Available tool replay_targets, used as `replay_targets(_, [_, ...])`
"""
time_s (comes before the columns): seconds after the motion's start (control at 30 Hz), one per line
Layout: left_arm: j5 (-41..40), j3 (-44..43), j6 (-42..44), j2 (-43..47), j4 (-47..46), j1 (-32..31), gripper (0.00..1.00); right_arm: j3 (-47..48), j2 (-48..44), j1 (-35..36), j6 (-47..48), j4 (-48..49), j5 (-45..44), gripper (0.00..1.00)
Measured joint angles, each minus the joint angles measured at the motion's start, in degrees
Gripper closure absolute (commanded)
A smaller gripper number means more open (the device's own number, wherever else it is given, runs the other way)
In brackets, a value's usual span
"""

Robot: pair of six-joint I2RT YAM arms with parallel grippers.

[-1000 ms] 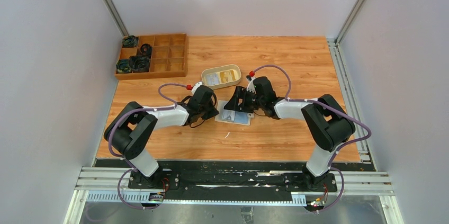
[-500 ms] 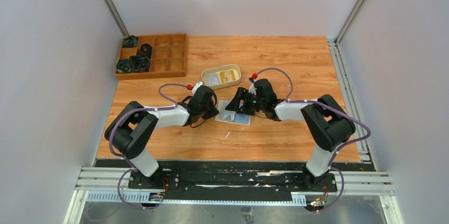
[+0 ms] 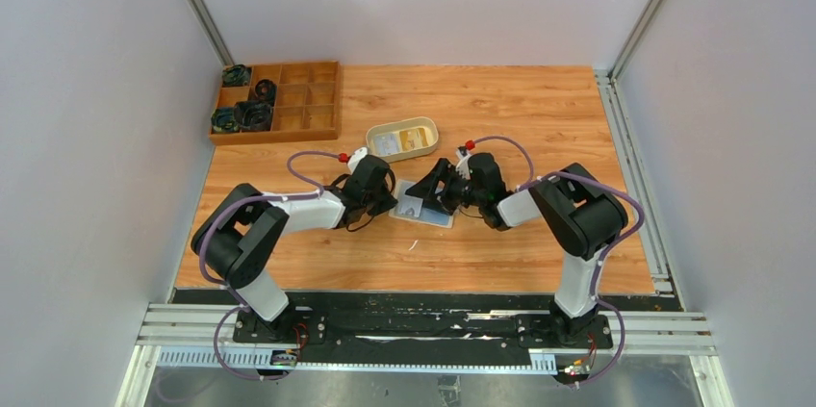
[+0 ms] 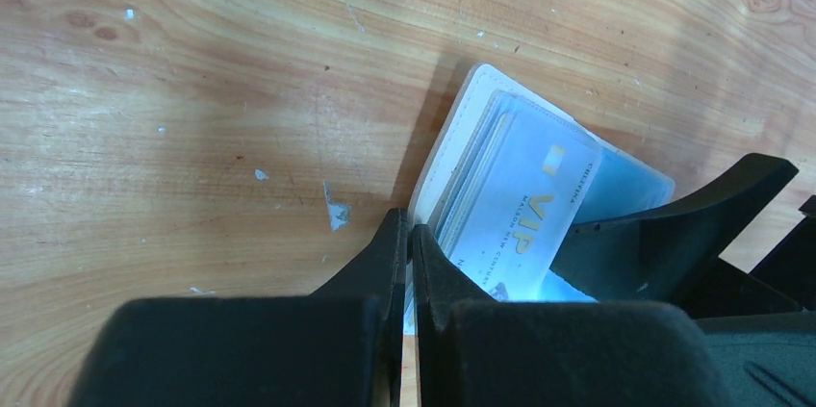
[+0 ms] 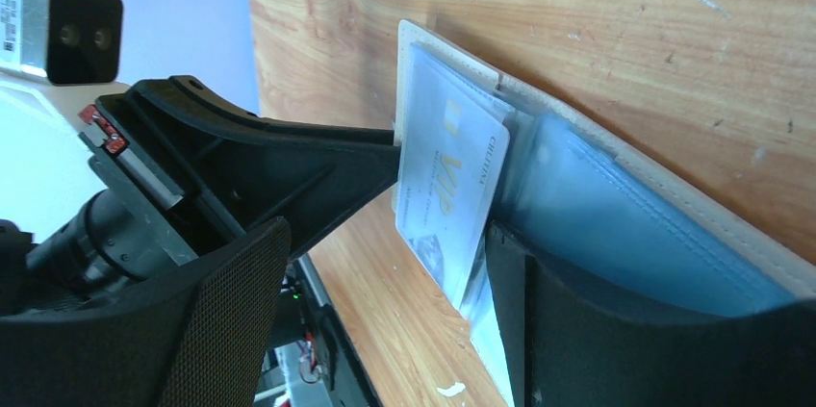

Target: Take the credit cards out of the card holder

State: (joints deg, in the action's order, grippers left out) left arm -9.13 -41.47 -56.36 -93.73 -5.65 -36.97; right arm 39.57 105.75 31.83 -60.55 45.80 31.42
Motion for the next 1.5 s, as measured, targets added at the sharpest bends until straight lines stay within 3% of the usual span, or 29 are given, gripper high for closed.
replay_targets(0.33, [-2.5,-0.7,0.2,-0.6,0.2,0.0,1.00,-2.2,5.0,-0.4,-7.7,14.5,1.0,0.25])
replay_targets(0.67, [-4.2,-1.2,0.2,-0.9,0.5,0.0,1.00,-1.5,6.4,-0.5,-10.0,16.5,1.1,0.28])
replay_targets(0.9, [-5.6,-1.3,0.3,-1.0,0.6,0.0,1.00,1.0,6.7,-0.4,-9.4,12.4,1.1,0.28])
replay_targets(1.5, [-7.5,-1.6,0.2,-1.1,1.2,-0.2,1.00,-0.4,8.5,-0.3,-11.9,24.0,2.0,0.32])
